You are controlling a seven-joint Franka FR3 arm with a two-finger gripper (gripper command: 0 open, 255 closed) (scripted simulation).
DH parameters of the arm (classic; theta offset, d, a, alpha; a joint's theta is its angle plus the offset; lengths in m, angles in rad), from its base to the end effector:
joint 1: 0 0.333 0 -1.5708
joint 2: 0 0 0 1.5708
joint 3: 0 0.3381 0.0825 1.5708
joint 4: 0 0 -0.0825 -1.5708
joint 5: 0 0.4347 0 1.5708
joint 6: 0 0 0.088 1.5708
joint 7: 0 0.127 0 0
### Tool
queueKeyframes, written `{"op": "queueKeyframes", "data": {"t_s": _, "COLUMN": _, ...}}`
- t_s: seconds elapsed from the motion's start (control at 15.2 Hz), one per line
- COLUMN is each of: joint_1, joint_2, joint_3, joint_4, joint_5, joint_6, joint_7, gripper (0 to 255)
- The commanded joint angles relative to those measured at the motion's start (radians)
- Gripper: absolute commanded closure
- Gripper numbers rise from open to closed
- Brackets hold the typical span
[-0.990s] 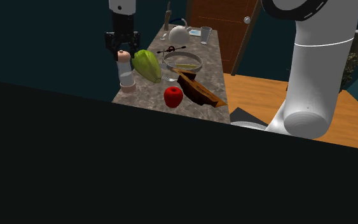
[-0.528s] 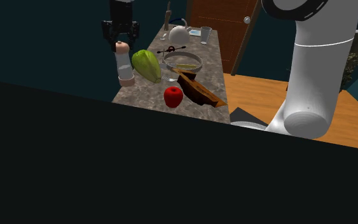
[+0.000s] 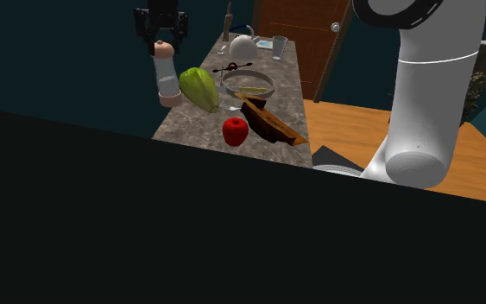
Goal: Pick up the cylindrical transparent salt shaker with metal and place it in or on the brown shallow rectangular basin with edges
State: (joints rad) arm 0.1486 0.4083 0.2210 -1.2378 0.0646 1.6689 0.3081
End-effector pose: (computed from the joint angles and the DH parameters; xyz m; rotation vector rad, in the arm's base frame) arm 0.6971 0.2447 0.5418 -2.9874 -0.0555 0.0290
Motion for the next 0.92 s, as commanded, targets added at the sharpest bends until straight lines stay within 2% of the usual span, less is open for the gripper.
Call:
{"op": "queueKeyframes", "data": {"t_s": 0.0, "joint_1": 0.003, "joint_2": 0.010, "joint_3": 0.000, "joint_4": 0.042, "joint_5": -0.003, "joint_6": -0.032, "joint_7": 0.005, "gripper": 255}}
{"op": "queueKeyframes", "data": {"t_s": 0.2, "joint_1": 0.007, "joint_2": 0.022, "joint_3": 0.001, "joint_4": 0.093, "joint_5": -0.005, "joint_6": -0.071, "joint_7": 0.010, "gripper": 255}}
{"op": "queueKeyframes", "data": {"t_s": 0.46, "joint_1": -0.058, "joint_2": -0.145, "joint_3": -0.011, "joint_4": -0.119, "joint_5": 0.034, "joint_6": -0.032, "joint_7": -0.058, "gripper": 255}}
{"op": "queueKeyframes", "data": {"t_s": 0.86, "joint_1": -0.134, "joint_2": -0.346, "joint_3": -0.051, "joint_4": -0.339, "joint_5": 0.080, "joint_6": -0.026, "joint_7": -0.171, "gripper": 255}}
